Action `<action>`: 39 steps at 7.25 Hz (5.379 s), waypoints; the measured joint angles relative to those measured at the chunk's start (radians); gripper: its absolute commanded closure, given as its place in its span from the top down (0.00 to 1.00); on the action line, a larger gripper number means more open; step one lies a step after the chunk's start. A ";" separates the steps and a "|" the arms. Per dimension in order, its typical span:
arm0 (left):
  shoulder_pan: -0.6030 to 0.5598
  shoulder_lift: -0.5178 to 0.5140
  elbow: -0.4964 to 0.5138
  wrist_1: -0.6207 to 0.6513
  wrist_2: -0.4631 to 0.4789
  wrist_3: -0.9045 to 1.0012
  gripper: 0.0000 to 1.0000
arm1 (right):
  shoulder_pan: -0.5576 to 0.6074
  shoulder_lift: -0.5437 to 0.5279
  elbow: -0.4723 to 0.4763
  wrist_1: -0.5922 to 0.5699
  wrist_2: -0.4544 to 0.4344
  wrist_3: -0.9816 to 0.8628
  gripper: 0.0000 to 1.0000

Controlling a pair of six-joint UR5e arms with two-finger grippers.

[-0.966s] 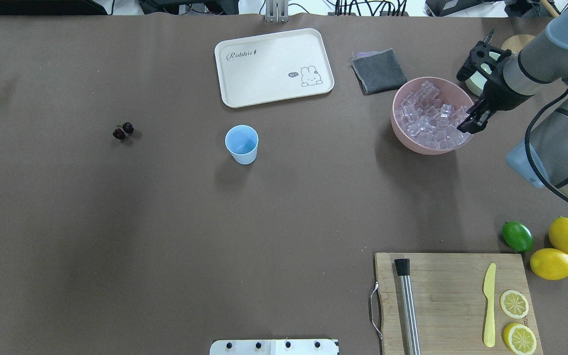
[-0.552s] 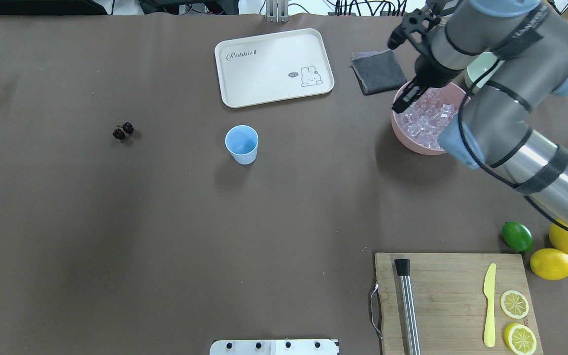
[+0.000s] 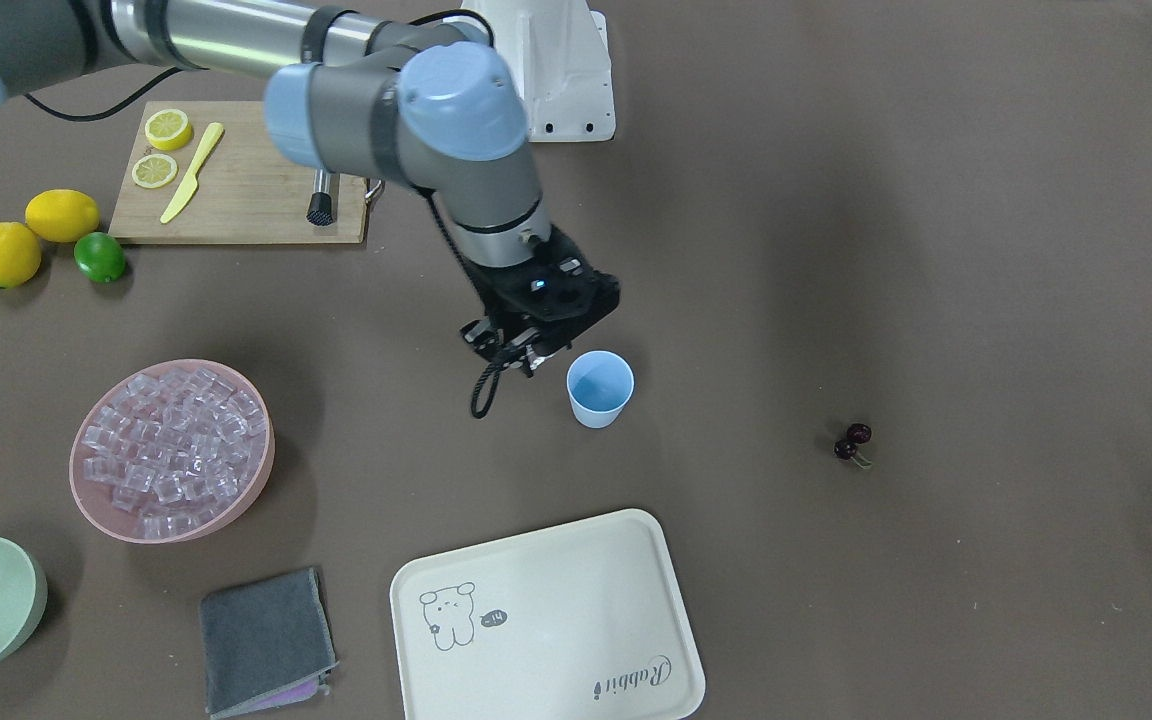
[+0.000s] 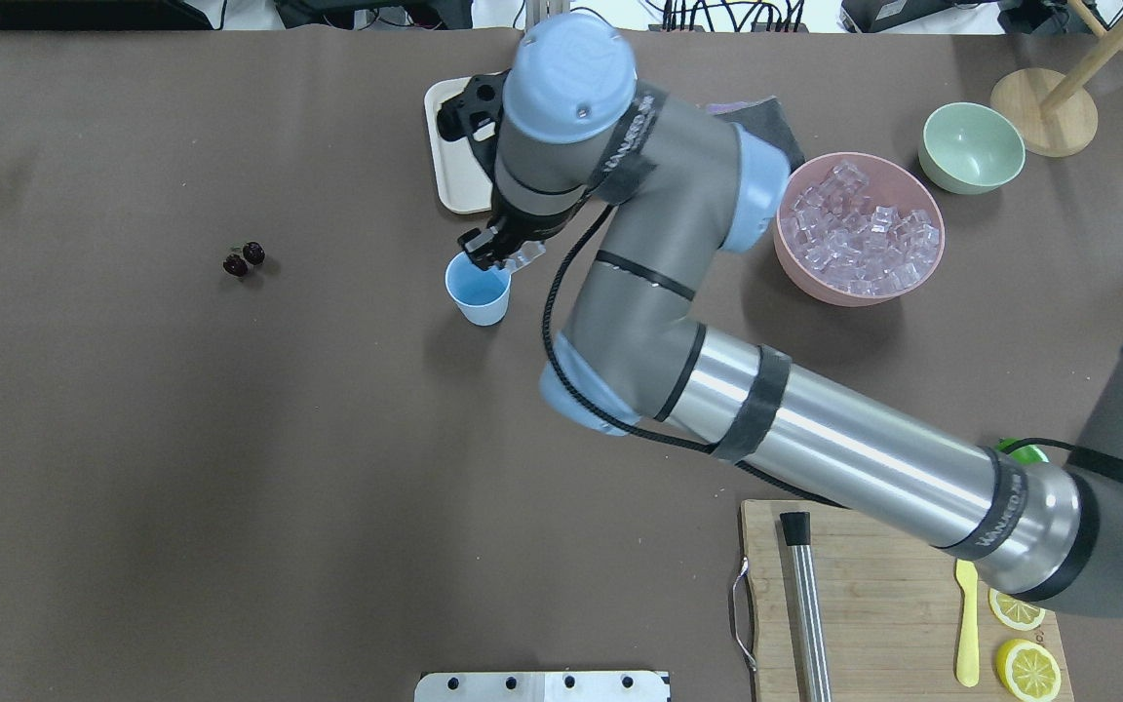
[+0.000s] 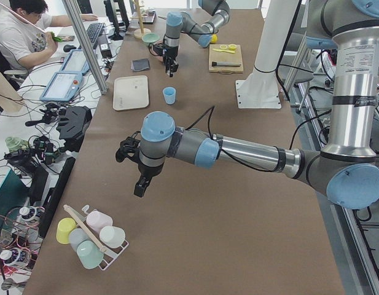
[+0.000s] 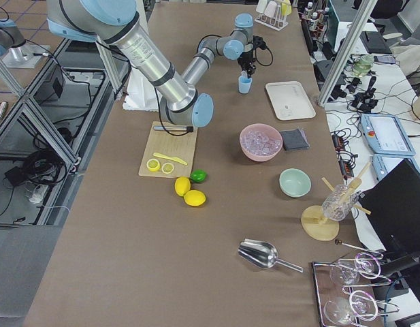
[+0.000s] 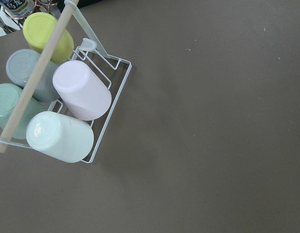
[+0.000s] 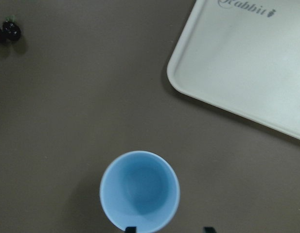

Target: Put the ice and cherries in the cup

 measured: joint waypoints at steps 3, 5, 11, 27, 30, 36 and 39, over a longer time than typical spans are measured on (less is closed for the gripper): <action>0.001 -0.003 0.001 0.000 -0.001 0.002 0.98 | -0.050 0.028 -0.057 0.064 -0.087 0.065 0.00; 0.001 -0.005 0.001 0.000 -0.001 0.005 0.98 | -0.051 0.028 -0.074 0.070 -0.097 0.062 0.09; 0.001 -0.002 0.000 0.000 -0.001 0.010 0.98 | -0.047 0.028 -0.145 0.184 -0.114 0.062 0.92; 0.001 -0.011 0.008 0.000 -0.001 0.003 0.98 | 0.398 -0.632 0.223 0.199 0.184 -0.831 0.99; 0.001 -0.013 0.005 0.000 -0.001 0.002 0.98 | 0.379 -0.661 0.226 0.203 0.145 -0.838 0.99; 0.001 -0.015 0.000 0.000 -0.001 0.000 0.98 | 0.363 -0.667 0.213 0.189 0.196 -0.828 0.99; 0.001 -0.013 -0.002 0.000 -0.001 0.000 0.98 | 0.363 -0.676 0.211 0.186 0.220 -0.817 0.99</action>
